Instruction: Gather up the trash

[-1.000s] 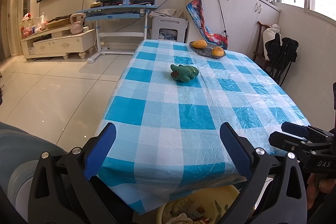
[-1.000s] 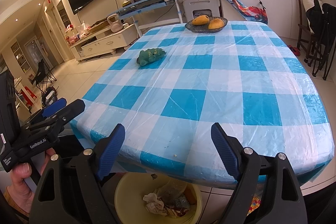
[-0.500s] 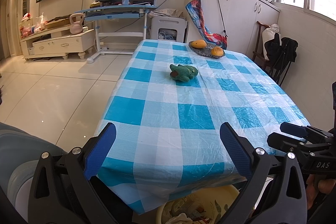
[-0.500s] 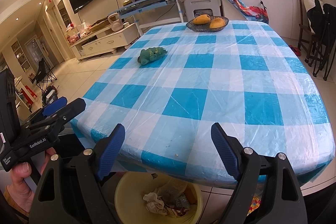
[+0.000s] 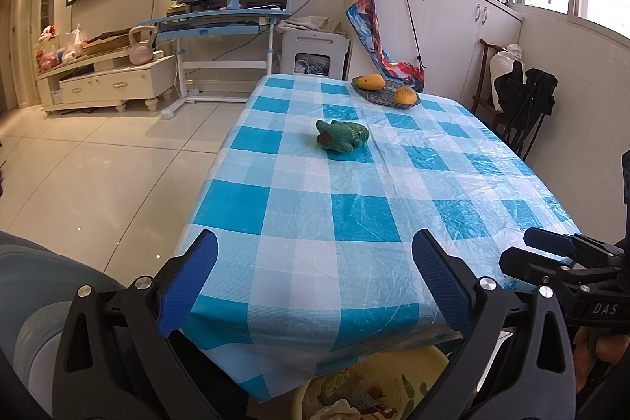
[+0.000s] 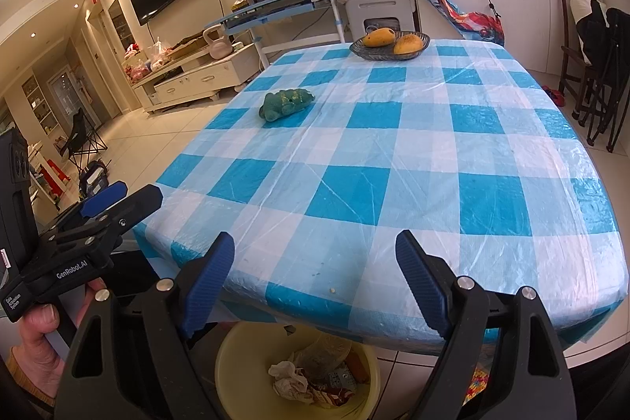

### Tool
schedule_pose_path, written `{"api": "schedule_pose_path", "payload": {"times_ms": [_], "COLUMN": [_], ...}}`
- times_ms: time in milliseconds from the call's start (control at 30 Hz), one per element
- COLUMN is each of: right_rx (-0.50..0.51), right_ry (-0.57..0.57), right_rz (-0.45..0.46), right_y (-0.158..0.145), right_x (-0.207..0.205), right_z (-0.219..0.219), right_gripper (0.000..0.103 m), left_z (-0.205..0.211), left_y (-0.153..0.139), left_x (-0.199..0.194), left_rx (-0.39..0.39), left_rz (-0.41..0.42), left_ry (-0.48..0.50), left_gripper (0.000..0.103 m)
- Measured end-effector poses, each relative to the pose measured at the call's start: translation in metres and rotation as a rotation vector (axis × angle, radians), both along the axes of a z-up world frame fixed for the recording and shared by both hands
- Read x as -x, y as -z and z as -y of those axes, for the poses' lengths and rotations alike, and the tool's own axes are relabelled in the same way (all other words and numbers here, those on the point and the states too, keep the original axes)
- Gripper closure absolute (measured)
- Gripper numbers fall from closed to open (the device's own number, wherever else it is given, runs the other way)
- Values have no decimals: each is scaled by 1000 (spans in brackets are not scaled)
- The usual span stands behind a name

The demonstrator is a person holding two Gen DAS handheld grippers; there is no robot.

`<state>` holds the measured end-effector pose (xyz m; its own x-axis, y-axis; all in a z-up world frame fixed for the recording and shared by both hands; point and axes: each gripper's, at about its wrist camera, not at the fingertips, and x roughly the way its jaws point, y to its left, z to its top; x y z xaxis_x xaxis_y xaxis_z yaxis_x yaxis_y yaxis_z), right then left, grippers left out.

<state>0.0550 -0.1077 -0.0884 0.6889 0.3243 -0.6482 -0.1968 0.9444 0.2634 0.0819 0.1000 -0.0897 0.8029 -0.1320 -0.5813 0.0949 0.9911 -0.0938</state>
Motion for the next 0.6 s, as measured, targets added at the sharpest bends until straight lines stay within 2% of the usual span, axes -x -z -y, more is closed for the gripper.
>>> {"api": "schedule_pose_path", "payload": {"times_ms": [600], "right_rx": [0], "right_ry": [0], "right_rz": [1], "right_y": [0], "right_x": [0], "right_z": [0], "right_gripper": [22], "left_z": [4], "left_y": [0], "left_x": [0], "left_rx": [-1], "left_rz": [0], "left_ry": [5], "left_gripper": [7]}}
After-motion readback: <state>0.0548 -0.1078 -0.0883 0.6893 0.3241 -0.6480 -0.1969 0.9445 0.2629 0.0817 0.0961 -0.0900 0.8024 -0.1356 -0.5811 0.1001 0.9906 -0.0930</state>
